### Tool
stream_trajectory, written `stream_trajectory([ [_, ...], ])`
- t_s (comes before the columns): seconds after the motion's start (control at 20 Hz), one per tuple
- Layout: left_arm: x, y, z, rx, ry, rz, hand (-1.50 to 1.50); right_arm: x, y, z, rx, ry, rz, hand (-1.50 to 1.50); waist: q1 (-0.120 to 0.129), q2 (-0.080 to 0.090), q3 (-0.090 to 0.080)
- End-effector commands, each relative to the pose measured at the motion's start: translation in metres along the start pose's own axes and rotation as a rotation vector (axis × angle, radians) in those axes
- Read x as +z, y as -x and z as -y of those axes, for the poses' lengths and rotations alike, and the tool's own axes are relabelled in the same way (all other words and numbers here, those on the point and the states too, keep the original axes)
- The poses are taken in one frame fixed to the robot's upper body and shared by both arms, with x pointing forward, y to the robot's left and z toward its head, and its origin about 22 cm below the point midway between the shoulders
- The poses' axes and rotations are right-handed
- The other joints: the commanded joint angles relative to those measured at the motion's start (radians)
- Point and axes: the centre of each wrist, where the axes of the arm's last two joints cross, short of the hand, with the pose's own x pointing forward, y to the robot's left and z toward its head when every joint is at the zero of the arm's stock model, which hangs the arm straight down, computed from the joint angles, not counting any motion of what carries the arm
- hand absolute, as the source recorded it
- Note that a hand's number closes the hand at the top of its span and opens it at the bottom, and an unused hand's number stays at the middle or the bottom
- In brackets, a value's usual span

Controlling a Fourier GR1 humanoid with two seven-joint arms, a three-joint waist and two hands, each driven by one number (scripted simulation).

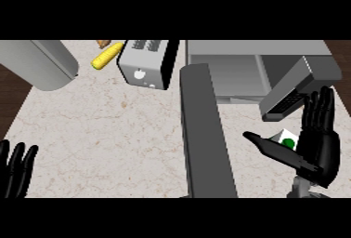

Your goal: Pick up the milk, place it into the microwave and close the microwave

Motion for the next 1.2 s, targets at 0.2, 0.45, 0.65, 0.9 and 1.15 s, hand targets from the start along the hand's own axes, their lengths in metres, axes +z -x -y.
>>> stream_trajectory([
  [0.2, 0.004, -0.011, -0.007, 0.007, 0.0, -0.005, -1.5, 0.022, 0.06, 0.031, 0.049, 0.075, -0.046, -1.5, 0.0, 0.001, 0.0],
  [0.45, 0.03, -0.009, -0.011, -0.012, 0.014, 0.008, -1.5, 0.032, 0.083, 0.052, 0.08, 0.093, -0.073, -1.5, 0.005, -0.001, 0.0],
  [0.65, 0.029, -0.013, -0.004, -0.005, 0.008, -0.009, -1.5, 0.042, 0.087, 0.076, 0.058, 0.104, -0.07, -1.5, 0.001, -0.001, 0.0],
  [0.9, 0.006, 0.001, 0.0, 0.003, 0.0, 0.013, -1.5, 0.016, 0.107, 0.071, 0.076, 0.059, -0.081, -1.5, 0.0, 0.001, 0.0],
  [1.15, 0.018, -0.009, -0.005, 0.012, 0.019, -0.009, -1.5, 0.044, 0.127, 0.082, 0.105, 0.03, -0.055, -1.5, 0.0, 0.0, 0.0],
])
